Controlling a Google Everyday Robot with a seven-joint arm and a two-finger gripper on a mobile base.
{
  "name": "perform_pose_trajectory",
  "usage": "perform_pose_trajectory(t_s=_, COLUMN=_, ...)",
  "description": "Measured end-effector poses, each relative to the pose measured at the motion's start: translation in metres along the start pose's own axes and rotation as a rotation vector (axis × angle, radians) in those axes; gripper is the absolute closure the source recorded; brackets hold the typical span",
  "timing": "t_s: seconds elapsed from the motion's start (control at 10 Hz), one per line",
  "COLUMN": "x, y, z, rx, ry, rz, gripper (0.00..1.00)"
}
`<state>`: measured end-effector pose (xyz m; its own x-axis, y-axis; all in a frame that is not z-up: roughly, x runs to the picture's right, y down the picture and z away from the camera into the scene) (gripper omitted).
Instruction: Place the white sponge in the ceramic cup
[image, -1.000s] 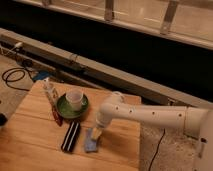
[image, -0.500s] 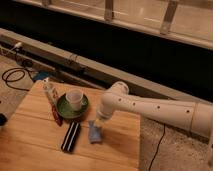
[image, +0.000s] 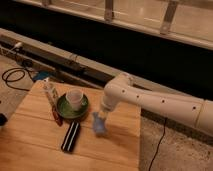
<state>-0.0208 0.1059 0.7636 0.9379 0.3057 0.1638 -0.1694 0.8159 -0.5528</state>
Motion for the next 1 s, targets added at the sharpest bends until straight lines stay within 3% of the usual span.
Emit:
perform_pose_trajectory(t_s=0.4, x=-0.022, y=-0.039, z=-0.06, rx=0.093, ry=0.007, rz=-0.024, gripper=1.0)
perform_pose_trajectory(t_s=1.0, x=-0.021, y=-0.04, z=-0.061, rx=0.094, ry=0.008, rz=-0.022, gripper=1.0)
